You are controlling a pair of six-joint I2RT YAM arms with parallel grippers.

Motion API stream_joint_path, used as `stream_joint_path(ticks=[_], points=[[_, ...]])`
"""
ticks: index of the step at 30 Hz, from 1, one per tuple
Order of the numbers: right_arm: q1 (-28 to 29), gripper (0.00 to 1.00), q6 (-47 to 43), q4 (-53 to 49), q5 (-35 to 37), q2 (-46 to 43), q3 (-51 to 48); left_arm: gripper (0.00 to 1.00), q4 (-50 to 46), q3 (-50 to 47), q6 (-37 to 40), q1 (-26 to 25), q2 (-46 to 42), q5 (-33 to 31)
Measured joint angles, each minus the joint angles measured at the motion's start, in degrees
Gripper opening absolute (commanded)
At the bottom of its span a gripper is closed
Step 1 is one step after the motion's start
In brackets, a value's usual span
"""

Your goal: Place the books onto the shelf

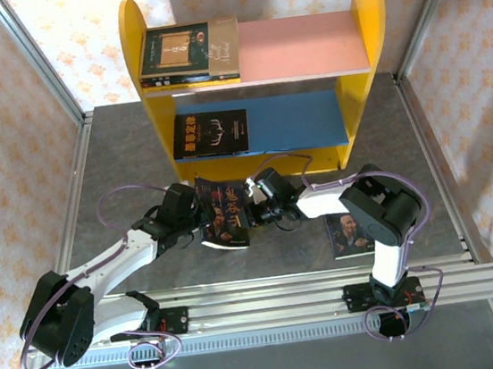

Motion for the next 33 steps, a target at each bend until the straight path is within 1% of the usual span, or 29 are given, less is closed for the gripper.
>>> stream_joint_path(ticks=[7,19,28,31,33], points=[[0.0,0.36,0.1,0.0,-0.7,-0.1,0.1,0.29,0.0,0.0,0.1,0.0,0.0,-0.2],[-0.3,0.38,1.2,-0.5,-1.4,0.1,0.8,0.24,0.0,0.0,0.1,0.0,0.0,-0.2],[-0.7,0.37,2.1,-3.8,-2.9,1.2,3.2,0.22,0.0,0.0,0.1,0.0,0.0,-0.2],[-0.8,0.36,2.1,-5.1,-3.0,1.5,4.0,0.16,0.0,0.0,0.1,0.0,0.0,-0.2],[-0.8,0.36,2.1,-5.9,-3.0,1.7,4.5,0.11,0.1,0.0,0.1,0.0,0.0,-0.2]])
